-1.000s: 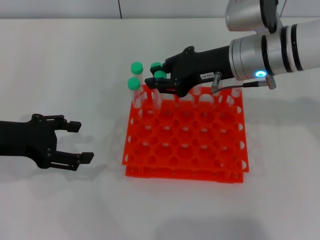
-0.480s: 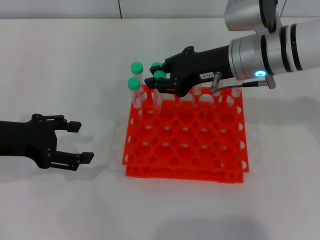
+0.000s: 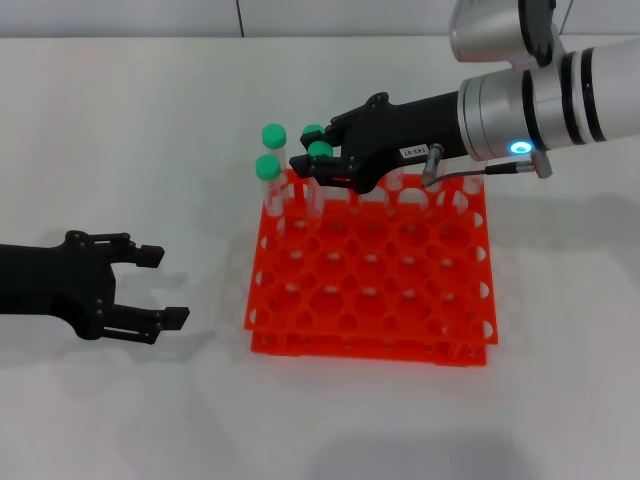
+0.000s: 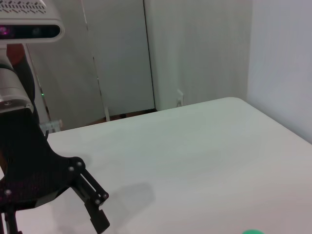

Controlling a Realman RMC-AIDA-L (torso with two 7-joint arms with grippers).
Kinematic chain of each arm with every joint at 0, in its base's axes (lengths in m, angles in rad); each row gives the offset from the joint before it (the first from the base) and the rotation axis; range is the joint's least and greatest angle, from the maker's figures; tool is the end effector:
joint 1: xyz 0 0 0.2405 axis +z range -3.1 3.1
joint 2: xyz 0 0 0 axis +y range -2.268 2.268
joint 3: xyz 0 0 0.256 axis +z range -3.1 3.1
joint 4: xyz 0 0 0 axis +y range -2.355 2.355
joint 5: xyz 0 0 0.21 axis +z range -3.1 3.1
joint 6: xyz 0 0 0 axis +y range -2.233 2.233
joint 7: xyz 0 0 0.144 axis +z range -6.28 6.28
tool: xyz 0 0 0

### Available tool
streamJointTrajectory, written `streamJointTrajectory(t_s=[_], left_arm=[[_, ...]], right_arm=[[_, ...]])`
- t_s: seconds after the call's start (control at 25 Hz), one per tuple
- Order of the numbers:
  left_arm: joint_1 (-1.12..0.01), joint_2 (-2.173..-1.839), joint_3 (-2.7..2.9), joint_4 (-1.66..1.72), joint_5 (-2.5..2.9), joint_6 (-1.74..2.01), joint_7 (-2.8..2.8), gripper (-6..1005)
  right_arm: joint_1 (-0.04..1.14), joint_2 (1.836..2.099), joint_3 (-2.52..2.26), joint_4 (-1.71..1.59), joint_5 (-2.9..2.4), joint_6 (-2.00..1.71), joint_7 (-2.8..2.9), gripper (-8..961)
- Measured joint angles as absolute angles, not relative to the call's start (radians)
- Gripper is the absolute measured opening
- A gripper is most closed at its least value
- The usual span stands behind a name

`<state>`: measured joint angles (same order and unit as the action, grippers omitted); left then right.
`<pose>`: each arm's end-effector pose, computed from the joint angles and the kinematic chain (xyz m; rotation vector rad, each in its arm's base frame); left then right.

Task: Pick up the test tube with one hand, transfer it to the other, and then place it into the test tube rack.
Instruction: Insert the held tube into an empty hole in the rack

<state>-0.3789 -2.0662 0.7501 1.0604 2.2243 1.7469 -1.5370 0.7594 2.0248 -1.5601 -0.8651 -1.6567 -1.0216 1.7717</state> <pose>-0.2886 0.2909 0.0493 -2.8549 -0.6058 -0.2510 0.1088 0.3949 -0.0644 -2.8702 0.3037 0.4240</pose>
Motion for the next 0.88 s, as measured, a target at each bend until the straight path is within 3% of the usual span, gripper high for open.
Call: streamJointTrajectory(t_s=[0.4,0.64,0.88], left_arm=[[-0.379,-2.066,0.75,1.06,2.224,1.746,-1.537,884],[-0.38,-2.065,0.75,1.06,2.214,1.746,-1.537,884],[-0.372,-2.06,0.75,1.06,2.173,1.747,-1.528,884]], right_arm=[[0.759,2.025,-1.56,-0.865,-1.657,-1.022,1.772,356],[0.749,2.024,-1.56,-0.889,-1.657,-1.025,1.772,554],[0.648,2.018,-1.552,-1.01,-1.657,-1.03,1.778,558]])
